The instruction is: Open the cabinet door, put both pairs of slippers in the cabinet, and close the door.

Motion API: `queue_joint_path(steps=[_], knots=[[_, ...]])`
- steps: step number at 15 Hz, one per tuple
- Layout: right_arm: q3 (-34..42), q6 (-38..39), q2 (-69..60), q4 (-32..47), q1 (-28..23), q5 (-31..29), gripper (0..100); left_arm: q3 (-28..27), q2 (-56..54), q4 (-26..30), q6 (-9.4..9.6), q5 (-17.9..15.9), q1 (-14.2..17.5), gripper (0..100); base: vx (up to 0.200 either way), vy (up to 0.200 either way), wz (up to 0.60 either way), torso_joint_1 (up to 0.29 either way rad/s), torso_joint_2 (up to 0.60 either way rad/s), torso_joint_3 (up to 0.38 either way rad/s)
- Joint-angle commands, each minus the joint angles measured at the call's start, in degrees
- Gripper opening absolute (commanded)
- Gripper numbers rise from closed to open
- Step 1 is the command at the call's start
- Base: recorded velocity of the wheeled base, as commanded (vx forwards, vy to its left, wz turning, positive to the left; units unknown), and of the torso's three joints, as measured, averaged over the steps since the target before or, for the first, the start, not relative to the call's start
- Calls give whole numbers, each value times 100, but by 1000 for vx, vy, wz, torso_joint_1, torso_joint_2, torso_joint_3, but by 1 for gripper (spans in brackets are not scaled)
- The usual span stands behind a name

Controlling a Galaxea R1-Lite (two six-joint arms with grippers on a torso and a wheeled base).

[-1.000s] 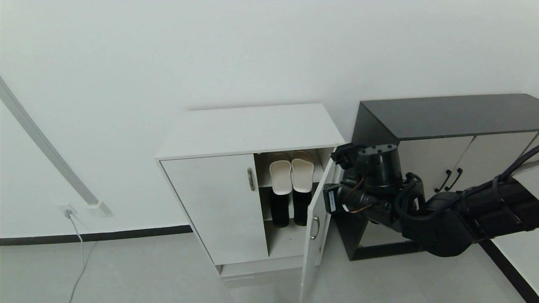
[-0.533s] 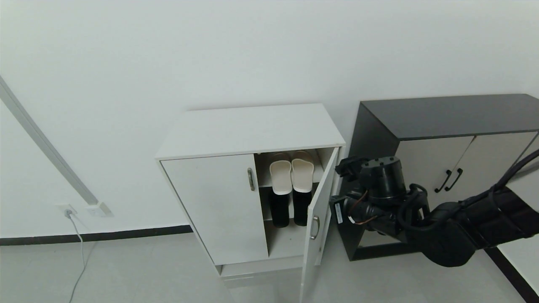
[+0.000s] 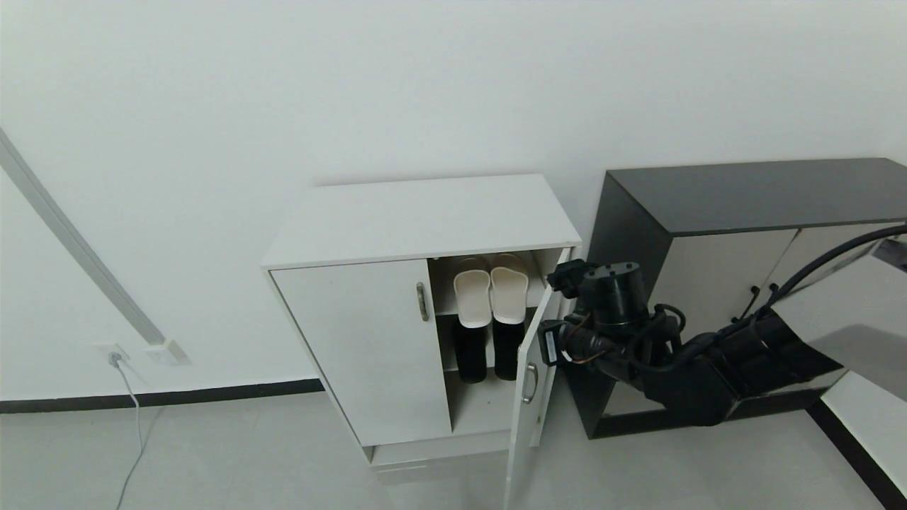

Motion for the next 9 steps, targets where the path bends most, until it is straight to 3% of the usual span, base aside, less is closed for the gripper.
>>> queue_joint_path(steps=[1, 9], knots=[[-241, 15, 303, -11, -34, 1, 0, 1, 6, 2, 2, -2, 2, 0, 0, 0, 0, 0, 0, 0], [-1137, 200, 988, -521, -148, 80, 0, 1, 6, 2, 2, -2, 2, 0, 0, 0, 0, 0, 0, 0]])
